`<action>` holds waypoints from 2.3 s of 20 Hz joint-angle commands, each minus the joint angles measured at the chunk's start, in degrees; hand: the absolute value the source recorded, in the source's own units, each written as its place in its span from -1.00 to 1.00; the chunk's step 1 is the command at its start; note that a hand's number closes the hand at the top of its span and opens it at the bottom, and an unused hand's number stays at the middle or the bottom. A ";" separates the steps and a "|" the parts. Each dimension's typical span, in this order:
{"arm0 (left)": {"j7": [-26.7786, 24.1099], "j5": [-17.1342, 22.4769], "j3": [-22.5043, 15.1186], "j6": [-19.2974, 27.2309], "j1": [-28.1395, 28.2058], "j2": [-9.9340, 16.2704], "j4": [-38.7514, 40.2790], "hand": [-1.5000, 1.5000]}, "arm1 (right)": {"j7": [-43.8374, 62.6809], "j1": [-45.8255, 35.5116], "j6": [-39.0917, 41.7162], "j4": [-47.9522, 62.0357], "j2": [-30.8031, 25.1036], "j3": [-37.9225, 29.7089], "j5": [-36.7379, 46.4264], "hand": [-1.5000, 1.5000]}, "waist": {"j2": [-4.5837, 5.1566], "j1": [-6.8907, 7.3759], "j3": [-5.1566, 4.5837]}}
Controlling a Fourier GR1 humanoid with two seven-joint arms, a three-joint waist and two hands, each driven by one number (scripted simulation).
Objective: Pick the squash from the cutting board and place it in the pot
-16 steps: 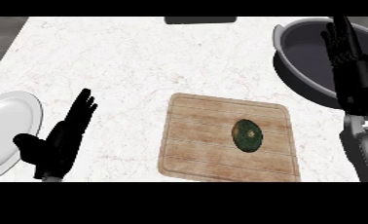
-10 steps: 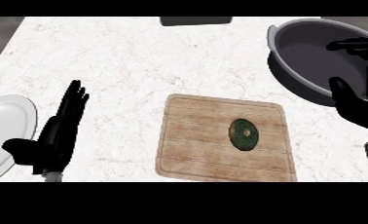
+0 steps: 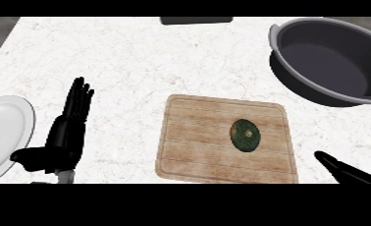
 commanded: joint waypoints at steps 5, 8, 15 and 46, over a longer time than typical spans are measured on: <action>-1.45 -2.60 -1.74 -0.07 -0.18 -2.80 0.52 0.00 | -8.37 20.00 0.25 -9.36 1.11 2.64 10.61 -1.00 | 0.19 1.83 -0.22; -2.62 -1.85 -0.36 -1.15 -1.31 -2.75 2.04 0.00 | -1.83 23.62 -1.87 -12.07 -1.57 2.82 18.30 -1.00 | 0.31 1.91 -0.31; -0.48 -3.11 -1.46 -0.09 -2.64 -3.62 1.84 0.00 | 18.46 30.02 -1.12 -19.38 -6.04 7.55 38.91 -1.00 | 0.62 2.74 -0.40; 3.17 -12.38 3.13 -3.79 -3.61 -11.73 3.30 0.00 | 46.80 -0.36 8.16 3.68 11.18 22.55 65.37 -1.00 | 0.38 2.73 -0.17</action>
